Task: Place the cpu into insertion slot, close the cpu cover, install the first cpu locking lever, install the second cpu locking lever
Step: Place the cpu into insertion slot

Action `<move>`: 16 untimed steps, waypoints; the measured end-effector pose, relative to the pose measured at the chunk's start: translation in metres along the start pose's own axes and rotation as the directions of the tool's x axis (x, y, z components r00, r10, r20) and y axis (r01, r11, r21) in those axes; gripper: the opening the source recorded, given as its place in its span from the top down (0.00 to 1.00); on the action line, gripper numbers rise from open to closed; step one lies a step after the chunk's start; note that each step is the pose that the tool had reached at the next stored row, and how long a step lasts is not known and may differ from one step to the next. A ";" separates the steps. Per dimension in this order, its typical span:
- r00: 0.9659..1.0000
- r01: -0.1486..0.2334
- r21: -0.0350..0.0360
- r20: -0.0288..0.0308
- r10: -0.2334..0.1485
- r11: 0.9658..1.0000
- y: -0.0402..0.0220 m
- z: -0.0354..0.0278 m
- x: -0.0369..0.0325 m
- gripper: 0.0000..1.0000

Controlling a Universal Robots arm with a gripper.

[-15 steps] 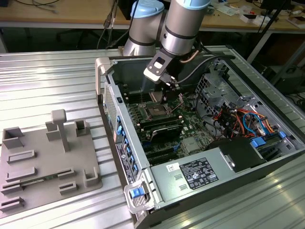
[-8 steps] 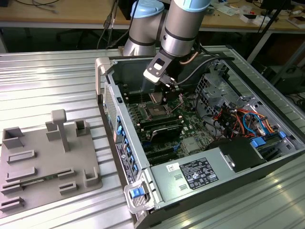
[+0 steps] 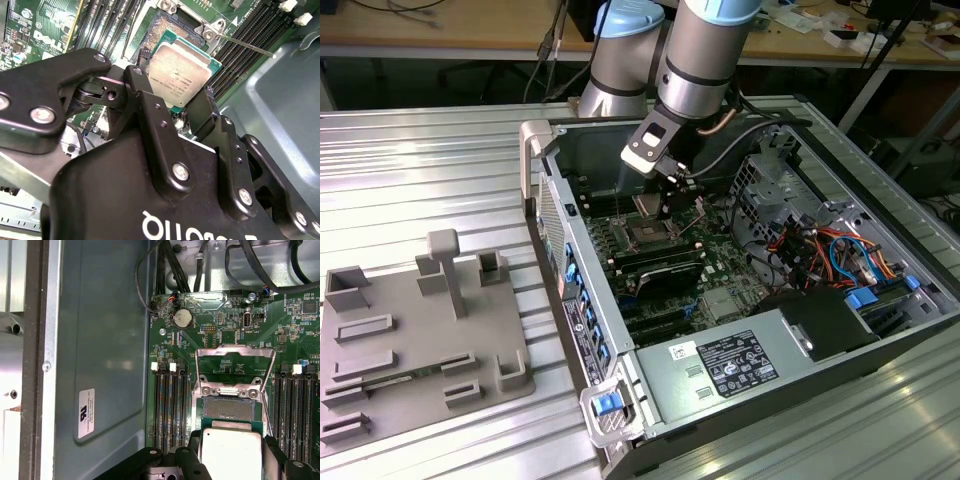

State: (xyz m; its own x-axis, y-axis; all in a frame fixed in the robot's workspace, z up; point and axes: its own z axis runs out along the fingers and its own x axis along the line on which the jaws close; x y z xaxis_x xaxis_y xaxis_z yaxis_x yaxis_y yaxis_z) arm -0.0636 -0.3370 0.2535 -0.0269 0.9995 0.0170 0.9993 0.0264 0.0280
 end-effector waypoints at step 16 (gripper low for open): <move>1.000 0.000 0.001 0.000 0.000 1.000 0.0010 0.0303 0.0000 0.45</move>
State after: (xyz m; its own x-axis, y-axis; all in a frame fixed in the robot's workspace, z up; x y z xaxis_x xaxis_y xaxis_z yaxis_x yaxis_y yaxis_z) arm -0.0617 -0.3364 0.2232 -0.0269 0.9995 0.0169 0.9993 0.0264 0.0274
